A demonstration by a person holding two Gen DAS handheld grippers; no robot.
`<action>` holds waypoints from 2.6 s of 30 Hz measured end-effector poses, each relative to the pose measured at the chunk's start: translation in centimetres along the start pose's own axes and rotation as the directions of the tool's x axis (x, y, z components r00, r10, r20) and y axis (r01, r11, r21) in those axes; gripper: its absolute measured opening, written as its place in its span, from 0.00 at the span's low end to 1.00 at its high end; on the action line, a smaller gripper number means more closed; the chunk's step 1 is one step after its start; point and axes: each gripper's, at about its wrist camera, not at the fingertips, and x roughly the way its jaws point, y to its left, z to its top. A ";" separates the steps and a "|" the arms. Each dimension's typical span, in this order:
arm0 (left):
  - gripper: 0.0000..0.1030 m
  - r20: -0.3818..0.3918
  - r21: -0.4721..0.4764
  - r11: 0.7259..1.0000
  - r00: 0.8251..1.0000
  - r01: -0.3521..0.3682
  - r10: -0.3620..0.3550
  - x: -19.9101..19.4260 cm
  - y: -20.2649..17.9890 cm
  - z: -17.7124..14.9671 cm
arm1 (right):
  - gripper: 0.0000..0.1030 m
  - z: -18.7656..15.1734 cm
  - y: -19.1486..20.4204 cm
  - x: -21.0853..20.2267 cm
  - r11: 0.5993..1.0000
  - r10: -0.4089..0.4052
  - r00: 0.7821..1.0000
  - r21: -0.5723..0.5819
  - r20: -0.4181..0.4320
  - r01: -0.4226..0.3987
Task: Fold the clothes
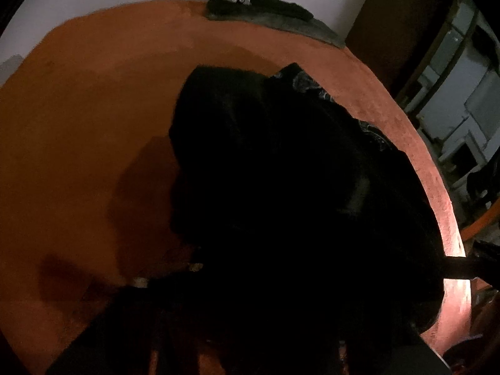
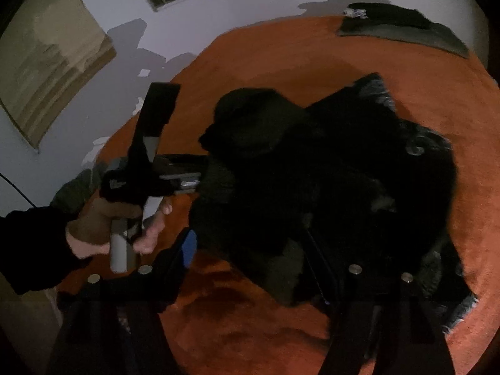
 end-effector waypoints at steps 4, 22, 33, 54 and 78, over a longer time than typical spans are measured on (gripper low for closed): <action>0.05 0.032 0.043 0.999 0.999 -0.028 0.026 -1.2 -0.5 -0.9 | 0.67 0.8 1.8 2.0 0.999 -0.014 1.000 -0.041 -0.024 0.013; 0.03 0.071 -0.165 0.973 0.982 -0.159 0.173 -5.6 4.9 -2.4 | 0.01 -0.4 -1.1 -1.9 0.955 -0.285 0.955 -0.065 0.077 0.290; 0.56 0.027 -0.011 0.994 0.994 0.106 -0.105 -5.1 -1.7 -2.9 | 0.00 -2.3 -5.7 -6.7 0.892 -0.445 0.889 0.143 0.104 0.430; 0.08 0.035 -0.054 0.998 0.999 -0.022 0.024 -3.2 1.5 -3.5 | 0.04 3.2 0.1 3.1 0.953 -0.244 0.970 -0.184 0.000 0.240; 0.08 0.696 -0.074 0.993 0.708 -0.095 0.120 -32.5 2.0 21.7 | 0.03 25.9 2.2 -26.0 0.927 -0.250 0.564 0.027 0.787 0.374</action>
